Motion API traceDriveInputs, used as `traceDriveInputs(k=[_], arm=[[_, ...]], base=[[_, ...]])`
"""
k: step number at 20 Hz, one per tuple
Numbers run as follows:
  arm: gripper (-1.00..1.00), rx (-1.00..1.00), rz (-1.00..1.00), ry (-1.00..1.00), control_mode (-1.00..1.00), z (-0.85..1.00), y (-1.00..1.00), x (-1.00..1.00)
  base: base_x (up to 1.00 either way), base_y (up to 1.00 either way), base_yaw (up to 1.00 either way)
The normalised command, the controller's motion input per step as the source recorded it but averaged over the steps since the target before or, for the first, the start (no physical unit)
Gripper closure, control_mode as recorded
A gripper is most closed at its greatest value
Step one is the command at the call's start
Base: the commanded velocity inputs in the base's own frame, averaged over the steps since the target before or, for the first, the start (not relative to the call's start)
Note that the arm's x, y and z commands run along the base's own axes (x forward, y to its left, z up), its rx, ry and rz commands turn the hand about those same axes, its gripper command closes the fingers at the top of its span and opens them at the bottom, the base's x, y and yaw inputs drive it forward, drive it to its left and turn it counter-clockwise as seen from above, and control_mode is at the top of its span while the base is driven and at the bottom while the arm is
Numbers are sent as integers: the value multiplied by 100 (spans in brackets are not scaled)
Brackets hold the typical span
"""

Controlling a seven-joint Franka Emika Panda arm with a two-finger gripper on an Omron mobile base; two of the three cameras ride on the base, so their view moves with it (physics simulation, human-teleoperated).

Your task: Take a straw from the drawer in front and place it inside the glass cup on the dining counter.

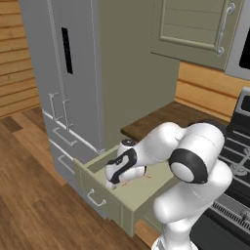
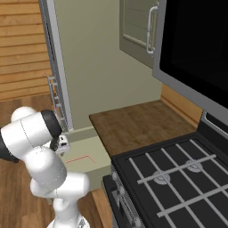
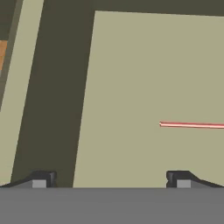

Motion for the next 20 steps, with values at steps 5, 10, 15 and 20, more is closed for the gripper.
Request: traceDriveInputs(k=[5, 10, 15, 20], arm=[[-100, 1, 4, 1, -100, -6, 74, -33], [-100, 1, 1, 0, -100, 9, 35, -16], [-100, 0, 0, 0, -100, 35, -72, 32], [-100, 0, 2, 1, -100, 3, -88, 52]], base=[[0, 0, 0], [0, 0, 0], [0, 0, 0], [0, 0, 0]])
